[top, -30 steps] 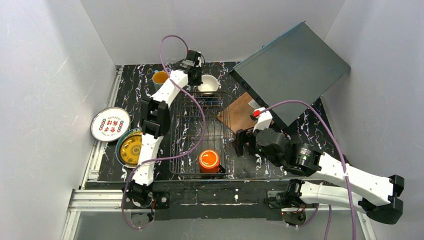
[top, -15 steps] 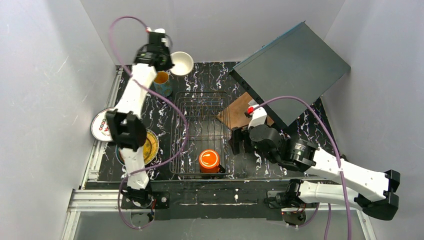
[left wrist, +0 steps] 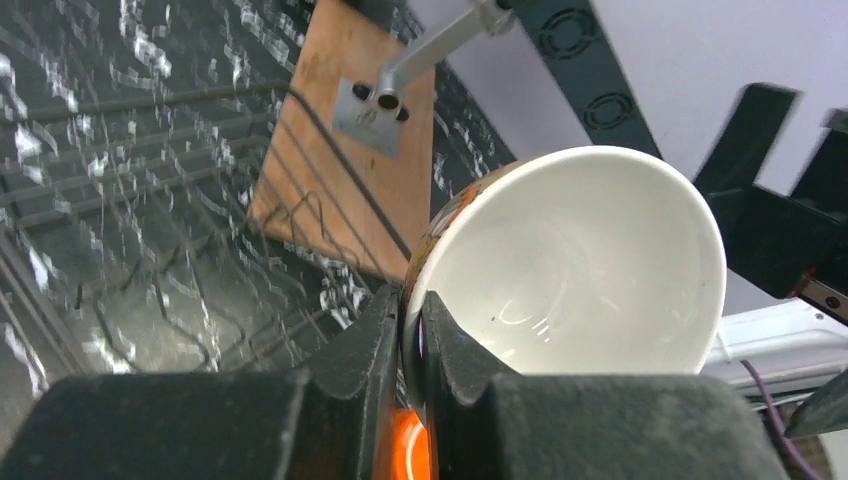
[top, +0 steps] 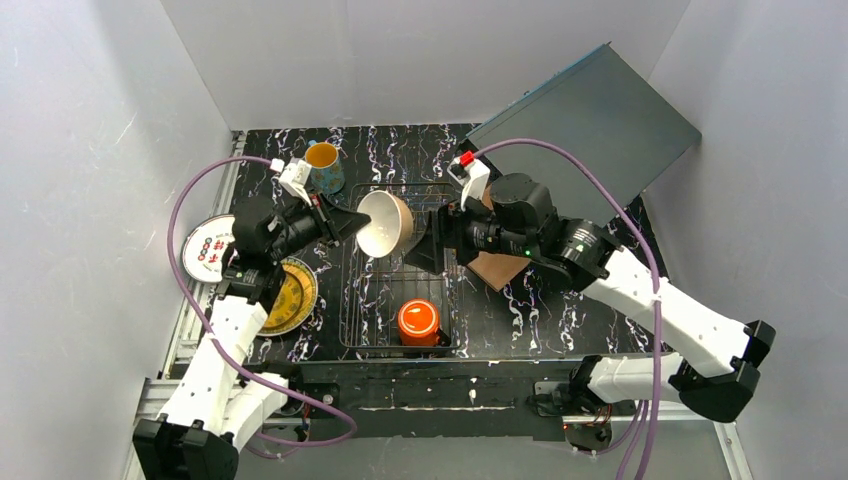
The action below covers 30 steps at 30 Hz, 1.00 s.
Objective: Load the mixed dishes into the dish rack
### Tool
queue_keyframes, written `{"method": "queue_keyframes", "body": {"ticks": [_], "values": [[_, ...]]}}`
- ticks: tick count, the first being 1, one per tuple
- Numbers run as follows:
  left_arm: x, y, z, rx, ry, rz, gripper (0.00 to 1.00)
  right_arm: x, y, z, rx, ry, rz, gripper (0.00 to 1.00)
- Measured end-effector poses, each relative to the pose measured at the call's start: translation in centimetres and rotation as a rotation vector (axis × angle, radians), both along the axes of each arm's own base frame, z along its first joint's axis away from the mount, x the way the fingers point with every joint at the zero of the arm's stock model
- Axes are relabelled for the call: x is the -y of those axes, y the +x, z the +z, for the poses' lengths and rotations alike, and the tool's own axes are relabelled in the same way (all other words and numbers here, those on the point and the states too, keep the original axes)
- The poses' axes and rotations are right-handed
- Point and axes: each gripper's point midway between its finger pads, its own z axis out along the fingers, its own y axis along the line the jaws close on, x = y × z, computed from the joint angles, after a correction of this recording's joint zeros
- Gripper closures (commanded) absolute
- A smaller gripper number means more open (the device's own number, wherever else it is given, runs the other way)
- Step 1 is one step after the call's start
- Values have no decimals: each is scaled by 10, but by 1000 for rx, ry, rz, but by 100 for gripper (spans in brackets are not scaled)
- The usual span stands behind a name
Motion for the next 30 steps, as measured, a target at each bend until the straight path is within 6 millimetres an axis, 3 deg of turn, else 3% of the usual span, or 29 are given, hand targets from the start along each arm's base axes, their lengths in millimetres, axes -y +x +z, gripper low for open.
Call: {"method": "queue_keyframes", "body": {"ticks": [8,16,25,30], "values": [[2,-10,-24,2,5,-33,100,-28,18,-13,-203,106,-112,2],[3,-9,-24,6,7,-36,100,-36,45,-37,-250,72,-256,2],[3,-9,-24,5,5,-37,100,-50,50,-28,-263,117,-246,2],[3,-9,-24,6,6,-37,100,-59,48,-31,-298,142,-225,9]]}}
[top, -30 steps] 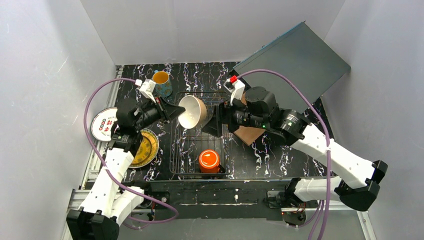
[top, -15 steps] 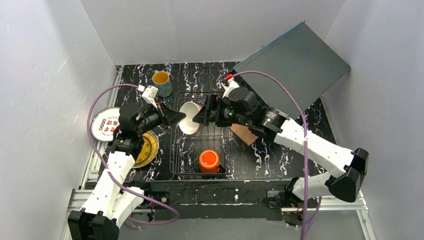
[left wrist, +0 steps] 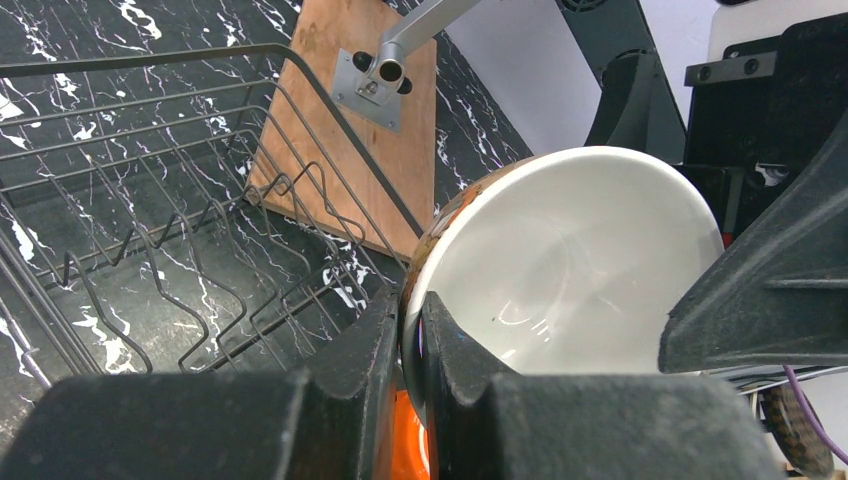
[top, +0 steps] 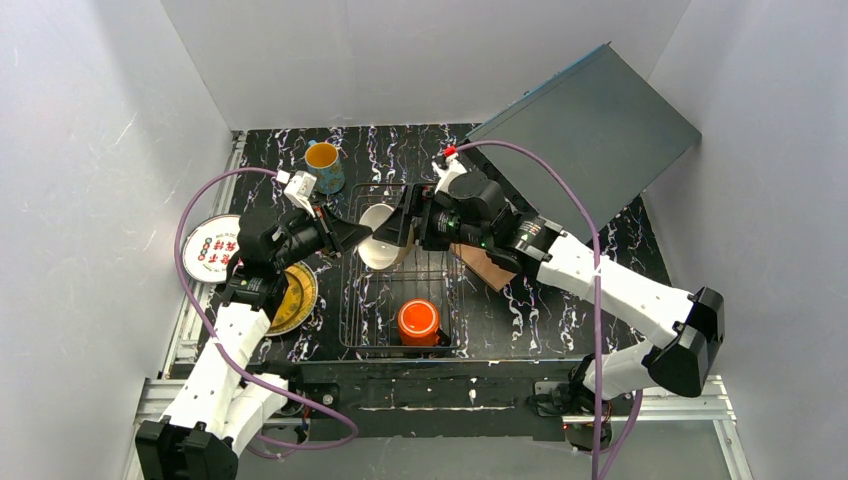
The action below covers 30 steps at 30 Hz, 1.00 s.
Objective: Load the mixed dishes into the dish rack
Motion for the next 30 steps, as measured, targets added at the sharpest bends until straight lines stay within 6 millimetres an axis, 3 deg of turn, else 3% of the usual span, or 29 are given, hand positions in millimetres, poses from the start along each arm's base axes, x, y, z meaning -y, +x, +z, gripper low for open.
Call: {"method": "queue_keyframes", "body": {"ticks": [5,9,12,16,25,27,30], "values": [[0,0,0,0,0,0,100,-2,-1,-9,-14,21,-5,14],[0,0,0,0,1,0,100,3,-5,-19,-30,29,-9,10],[0,0,0,0,0,-2,100,5,-9,-13,-27,60,-1,11],[0,0,0,0,-1,-2,100,4,-11,-3,-7,112,10,19],[1,-1,2,6,-5,-6,100,3,-11,-2,9,148,13,15],[1,-1,3,11,-6,-8,100,2,-11,-1,13,152,13,19],[1,0,4,17,-8,-8,100,2,-9,0,21,154,8,36]]}}
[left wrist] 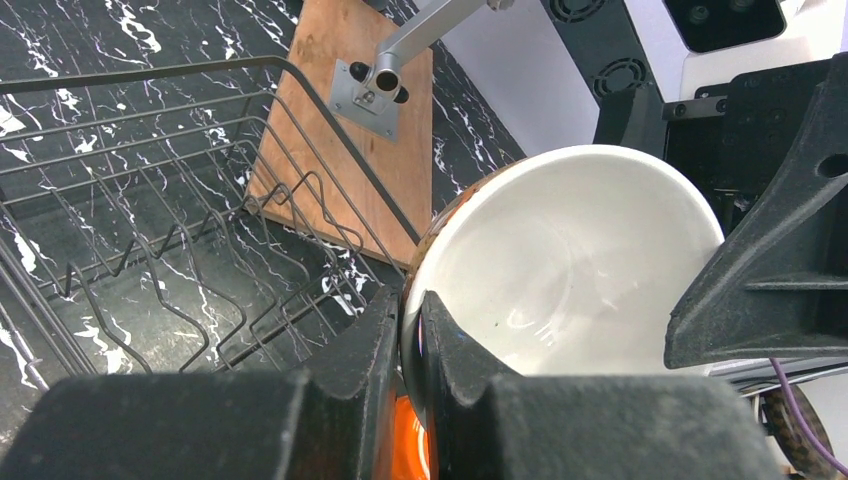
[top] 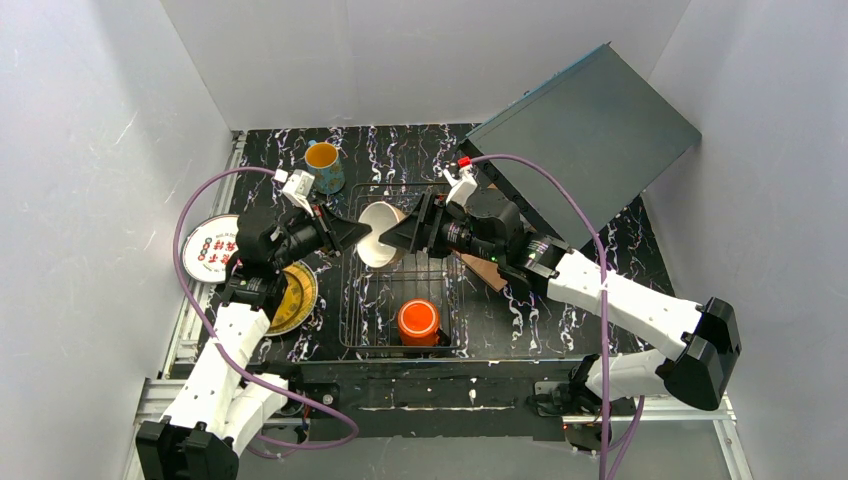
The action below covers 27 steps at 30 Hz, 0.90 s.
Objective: Load the mixed dishes into the dish rack
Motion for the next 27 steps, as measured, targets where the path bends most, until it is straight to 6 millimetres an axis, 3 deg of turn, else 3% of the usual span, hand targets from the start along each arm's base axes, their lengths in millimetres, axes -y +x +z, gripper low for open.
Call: {"method": "queue_keyframes", "body": {"ticks": [2,6,10,12,15,27], "values": [[0,0,0,-1,-3,2,100,0,1,0,7,-2,-1,61],[0,1,1,-2,-4,4,100,0,1,-1,13,-1,-1,99],[0,1,0,-3,-3,7,99,0,2,-1,14,-3,-8,99],[-1,1,0,-5,-1,7,81,1,3,-1,14,-3,-11,99],[-1,0,-1,-8,1,5,71,1,3,-2,13,-4,-14,99],[-5,-2,1,37,34,21,15,8,7,-30,-26,-68,-58,99]]}}
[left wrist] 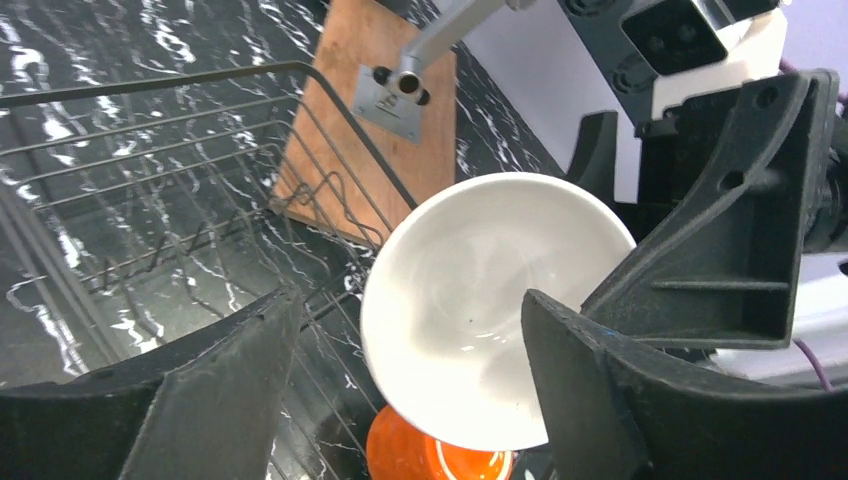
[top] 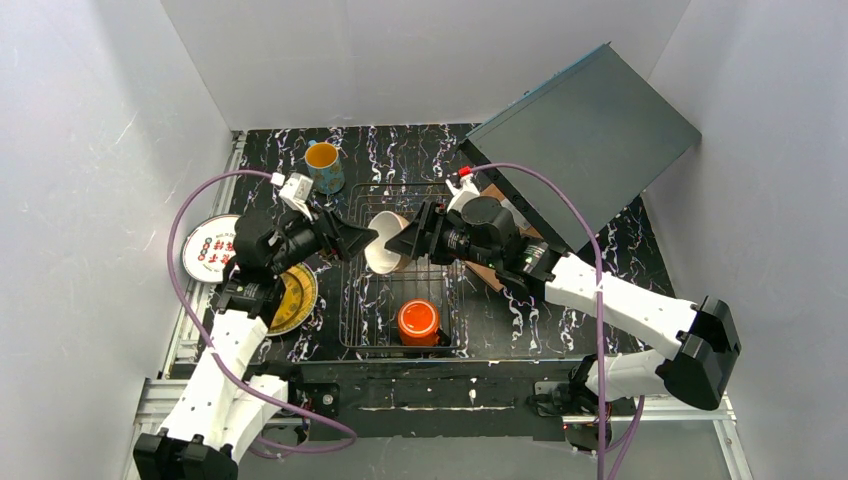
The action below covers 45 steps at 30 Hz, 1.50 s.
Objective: Load the mixed dishes into the dish rack
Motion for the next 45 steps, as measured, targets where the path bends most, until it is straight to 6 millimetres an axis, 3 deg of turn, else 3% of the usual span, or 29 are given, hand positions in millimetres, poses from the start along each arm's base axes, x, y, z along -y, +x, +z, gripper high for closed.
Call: {"method": "queue_keyframes", "body": {"ticks": [2,3,10,15,20,29,39,42,45], "values": [[-7,2,-2,8,26,48,3,2,1,-4,0,-18,-5,99],[-12,3,-3,14,42,86,2,3,1,-7,-1,-30,-7,99],[-75,21,-11,-38,178,476,2,6,0,-39,25,-223,52,99],[-127,23,-31,-131,294,756,2,0,-12,-55,87,-368,124,99],[-154,17,-44,-187,362,891,2,-6,-19,-66,163,-491,193,99],[-170,13,-50,-215,397,967,2,-6,4,-92,338,-727,243,99],[-170,13,-50,-217,400,969,2,-22,20,-110,374,-811,248,99],[-165,15,-50,-213,390,940,2,-19,22,-113,376,-832,247,99],[-145,21,-43,-176,346,835,2,-18,24,-113,382,-842,238,99]]}}
